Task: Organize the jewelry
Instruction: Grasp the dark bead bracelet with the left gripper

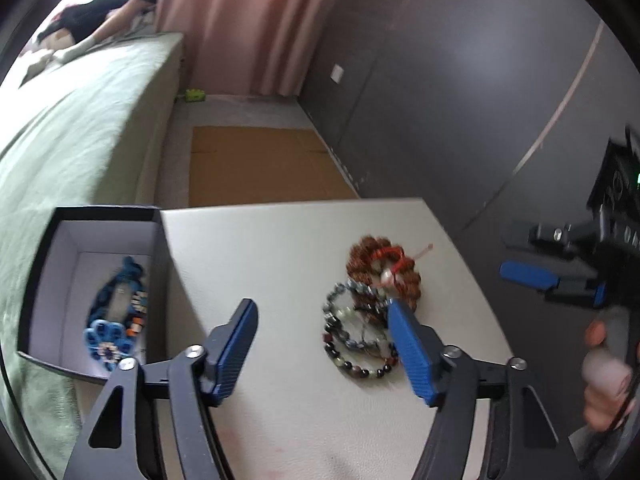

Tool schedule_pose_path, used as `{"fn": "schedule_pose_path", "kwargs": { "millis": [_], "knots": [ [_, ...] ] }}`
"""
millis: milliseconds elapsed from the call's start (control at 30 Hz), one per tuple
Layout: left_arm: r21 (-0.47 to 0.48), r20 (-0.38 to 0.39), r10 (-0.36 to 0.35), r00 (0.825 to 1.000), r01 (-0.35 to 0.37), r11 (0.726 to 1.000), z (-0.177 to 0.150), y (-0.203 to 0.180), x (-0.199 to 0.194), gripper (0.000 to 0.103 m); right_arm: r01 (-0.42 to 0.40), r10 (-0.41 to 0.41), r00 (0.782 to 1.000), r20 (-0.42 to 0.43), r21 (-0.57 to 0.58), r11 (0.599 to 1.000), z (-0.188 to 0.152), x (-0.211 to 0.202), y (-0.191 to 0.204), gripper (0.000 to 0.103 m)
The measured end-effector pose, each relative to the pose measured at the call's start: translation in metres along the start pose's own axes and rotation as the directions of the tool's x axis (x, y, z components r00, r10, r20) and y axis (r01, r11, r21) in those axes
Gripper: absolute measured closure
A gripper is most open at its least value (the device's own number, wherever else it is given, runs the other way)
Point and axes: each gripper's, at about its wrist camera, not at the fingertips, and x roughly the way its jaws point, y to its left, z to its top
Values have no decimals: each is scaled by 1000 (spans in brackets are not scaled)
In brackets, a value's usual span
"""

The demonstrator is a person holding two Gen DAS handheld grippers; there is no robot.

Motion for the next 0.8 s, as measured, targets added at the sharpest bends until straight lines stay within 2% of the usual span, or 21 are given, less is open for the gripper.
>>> {"fn": "schedule_pose_path", "kwargs": {
  "millis": [67,133,333,433,500,567,667,800],
  "knots": [
    [26,-32,14,999,-13,1000,-5,-6,12,45,14,-14,1000,-13,10,1000,1,-1,-7,28],
    [39,-74,33,997,-30,999,-10,-9,27,57,30,-30,999,-20,18,999,1,-2,-15,28],
    [57,-128,67,989,-60,997,-18,-12,52,65,45,-43,998,-36,64,997,3,-5,-36,28],
    [68,-154,74,985,-64,996,-24,-15,62,69,22,-18,999,-43,81,996,5,-6,-42,28],
    [108,-135,100,986,-86,990,-28,-20,62,70,8,-2,998,-59,97,995,4,-4,-44,28],
    [142,-135,112,985,-92,986,-30,-25,63,93,20,-13,997,-75,93,995,3,0,-44,28],
    [133,-140,96,985,-77,988,-31,-24,62,95,21,-13,995,-94,80,997,1,6,-41,28],
    [115,-101,66,993,-54,992,-24,-20,47,95,29,-26,992,-123,23,999,-4,14,-30,29]
  ]
}}
